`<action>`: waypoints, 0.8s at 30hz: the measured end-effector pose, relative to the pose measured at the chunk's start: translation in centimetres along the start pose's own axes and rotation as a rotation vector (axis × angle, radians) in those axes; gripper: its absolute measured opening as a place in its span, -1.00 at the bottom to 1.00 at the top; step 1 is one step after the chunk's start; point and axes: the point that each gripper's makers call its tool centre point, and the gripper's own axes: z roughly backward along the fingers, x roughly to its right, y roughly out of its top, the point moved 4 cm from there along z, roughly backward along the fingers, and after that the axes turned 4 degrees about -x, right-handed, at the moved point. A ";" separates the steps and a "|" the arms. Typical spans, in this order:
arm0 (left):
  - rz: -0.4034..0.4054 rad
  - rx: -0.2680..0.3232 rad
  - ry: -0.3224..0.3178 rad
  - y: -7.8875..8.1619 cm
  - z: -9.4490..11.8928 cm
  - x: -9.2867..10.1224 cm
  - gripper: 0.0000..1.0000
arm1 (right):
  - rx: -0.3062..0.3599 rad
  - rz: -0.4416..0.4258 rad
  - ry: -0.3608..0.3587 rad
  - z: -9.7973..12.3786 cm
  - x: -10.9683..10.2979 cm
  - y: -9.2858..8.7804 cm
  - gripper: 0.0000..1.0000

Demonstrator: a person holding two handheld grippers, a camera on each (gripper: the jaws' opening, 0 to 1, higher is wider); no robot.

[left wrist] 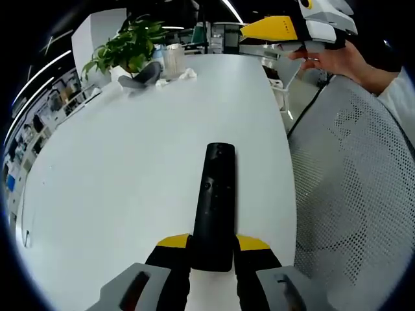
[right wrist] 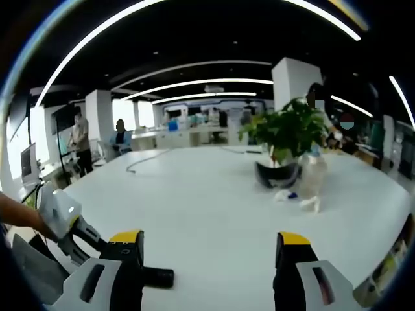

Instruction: Press the specified remote control buttons in sequence, fully releasing each button before pressing the next.

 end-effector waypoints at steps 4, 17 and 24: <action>-0.002 -0.004 -0.003 0.1 0.0 -0.3 -0.51 | -0.001 0.001 0.001 0.0 0.0 0.0 0.64; 0.012 -0.026 0.002 0.2 0.0 -1.0 -0.51 | -0.002 -0.001 -0.001 0.0 0.1 0.0 0.62; 0.019 -0.028 0.005 0.3 -0.1 -1.6 -0.51 | -0.003 -0.001 0.000 0.0 0.1 -0.1 0.62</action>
